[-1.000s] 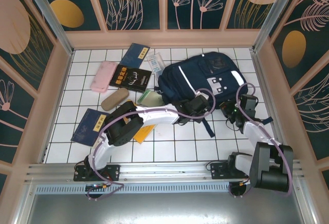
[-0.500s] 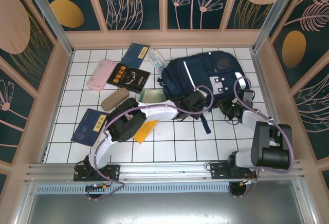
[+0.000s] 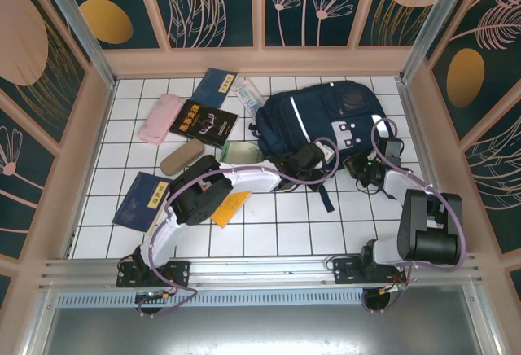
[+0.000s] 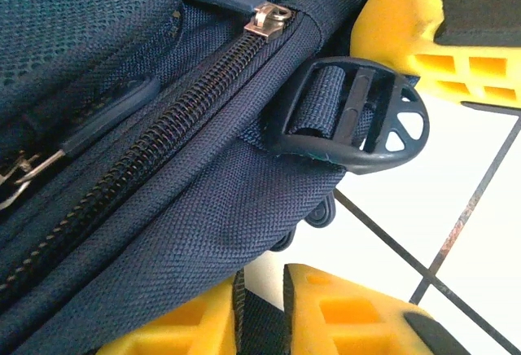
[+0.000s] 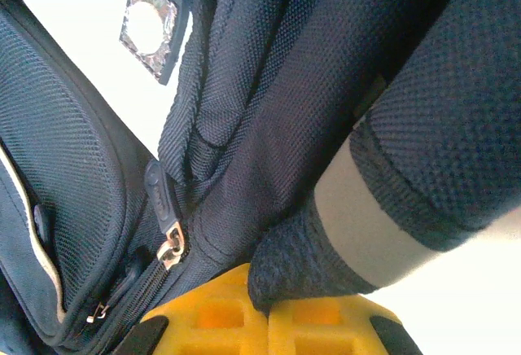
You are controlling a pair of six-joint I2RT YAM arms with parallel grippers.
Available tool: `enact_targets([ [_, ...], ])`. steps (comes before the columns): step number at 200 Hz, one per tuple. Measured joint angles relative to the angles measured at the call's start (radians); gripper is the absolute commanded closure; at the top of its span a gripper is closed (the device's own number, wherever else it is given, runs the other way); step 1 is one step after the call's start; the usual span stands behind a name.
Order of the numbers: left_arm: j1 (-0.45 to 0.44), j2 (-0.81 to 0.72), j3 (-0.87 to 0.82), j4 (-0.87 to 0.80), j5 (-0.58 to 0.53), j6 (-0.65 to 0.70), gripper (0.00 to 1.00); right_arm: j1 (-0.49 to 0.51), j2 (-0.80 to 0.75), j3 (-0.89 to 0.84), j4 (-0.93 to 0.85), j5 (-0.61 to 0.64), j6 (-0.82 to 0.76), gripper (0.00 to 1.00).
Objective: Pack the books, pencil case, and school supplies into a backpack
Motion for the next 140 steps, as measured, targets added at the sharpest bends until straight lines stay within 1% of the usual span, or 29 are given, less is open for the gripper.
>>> enact_targets([
  [14, 0.000, 0.000, 0.000, 0.005, -0.001, 0.005, 0.74, 0.000, 0.000, 0.000, 0.000, 0.000, 0.000, 1.00],
  [31, 0.000, 0.004, 0.001, 0.015, 0.000, 0.013, 0.68, 0.000, 0.000, 0.001, 0.000, 0.000, 0.000, 1.00],
  [43, -0.001, 0.012, 0.005, 0.023, 0.002, 0.016, 0.67, 0.000, 0.000, 0.001, 0.000, 0.000, 0.000, 1.00],
  [102, -0.017, 0.082, 0.058, 0.026, -0.001, 0.042, 0.66, 0.001, 0.000, 0.001, -0.004, 0.000, 0.000, 1.00],
  [140, -0.018, 0.134, 0.149, -0.013, -0.002, 0.053, 0.65, 0.004, 0.000, 0.001, -0.002, 0.000, 0.000, 1.00],
])
